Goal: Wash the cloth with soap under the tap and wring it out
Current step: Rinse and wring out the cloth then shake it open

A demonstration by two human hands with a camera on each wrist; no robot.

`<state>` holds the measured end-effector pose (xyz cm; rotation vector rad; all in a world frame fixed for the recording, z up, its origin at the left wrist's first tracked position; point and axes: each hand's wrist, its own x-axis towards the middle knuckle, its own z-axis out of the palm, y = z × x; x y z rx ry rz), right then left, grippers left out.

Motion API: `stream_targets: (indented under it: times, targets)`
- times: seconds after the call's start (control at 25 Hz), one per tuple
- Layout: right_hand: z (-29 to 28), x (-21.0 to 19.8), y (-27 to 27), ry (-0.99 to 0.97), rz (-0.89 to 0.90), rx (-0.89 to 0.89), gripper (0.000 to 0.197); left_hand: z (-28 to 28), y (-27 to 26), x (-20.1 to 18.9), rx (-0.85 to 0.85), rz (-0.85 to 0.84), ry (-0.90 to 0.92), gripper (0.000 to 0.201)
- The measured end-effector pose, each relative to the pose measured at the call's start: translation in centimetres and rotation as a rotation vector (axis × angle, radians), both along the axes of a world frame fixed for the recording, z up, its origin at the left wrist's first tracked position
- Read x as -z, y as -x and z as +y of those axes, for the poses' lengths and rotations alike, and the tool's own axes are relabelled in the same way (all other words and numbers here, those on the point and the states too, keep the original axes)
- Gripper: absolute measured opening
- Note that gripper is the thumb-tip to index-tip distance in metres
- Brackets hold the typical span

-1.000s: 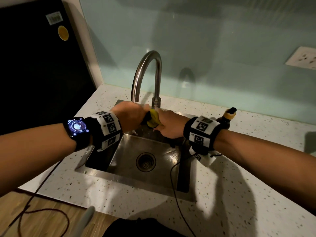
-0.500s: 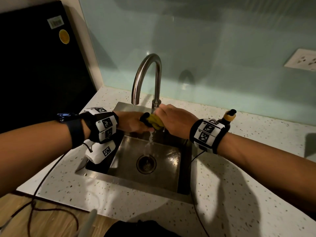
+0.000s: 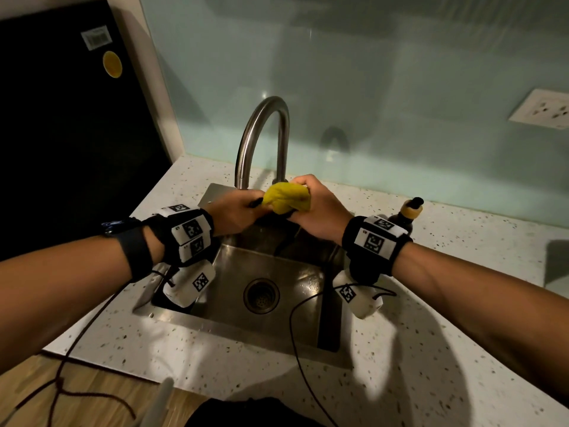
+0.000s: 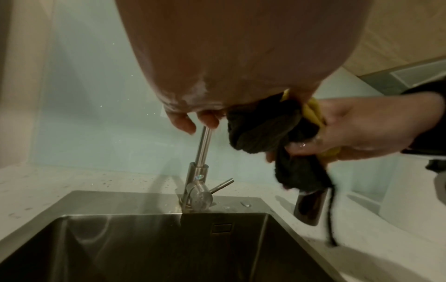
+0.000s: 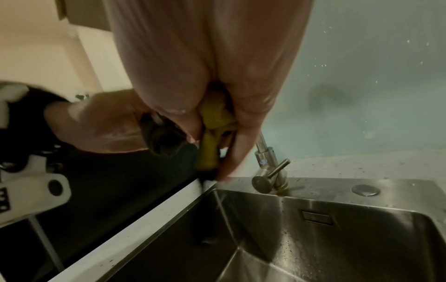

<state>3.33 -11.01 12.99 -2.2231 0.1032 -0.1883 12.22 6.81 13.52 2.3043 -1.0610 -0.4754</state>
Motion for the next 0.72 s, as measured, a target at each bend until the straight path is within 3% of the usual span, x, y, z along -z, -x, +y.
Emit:
stream_targets:
  times: [0.12, 0.24, 0.32, 0.48, 0.52, 0.6, 0.64, 0.72]
  targets:
    - [0.4, -0.2, -0.1, -0.215, 0.042, 0.043, 0.063, -0.6, -0.4, 0.4, -0.204, 0.189, 0.077, 0.026]
    - [0.8, 0.8, 0.0, -0.08, 0.092, -0.079, 0.085, -0.8, 0.1, 0.3, -0.273, 0.426, 0.154, 0.021]
    - [0.9, 1.4, 0.0, 0.074, 0.068, -0.128, 0.088, -1.0, 0.3, 0.4, -0.244, 0.506, 0.235, 0.018]
    - [0.7, 1.3, 0.3, 0.042, 0.031, -0.156, 0.073, -0.5, 0.9, 0.3, -0.023, 0.601, 0.322, 0.01]
    - [0.5, 1.3, 0.4, 0.068, 0.066, -0.147, 0.073, -0.2, 0.7, 0.5, 0.044, 0.524, 0.267, 0.008]
    - [0.2, 1.5, 0.8, 0.14, 0.164, -0.135, 0.074, 0.8, 0.6, 0.8, 0.161, 0.186, 0.004, 0.03]
    - [0.2, 1.5, 1.0, 0.165, 0.237, -0.13, 0.076, 1.2, 0.8, 1.0, 0.15, 0.039, -0.124, 0.041]
    - [0.8, 1.3, 1.2, 0.134, 0.389, -0.128, 0.081, 1.4, 1.7, 1.8, 0.1, -0.163, -0.195, 0.076]
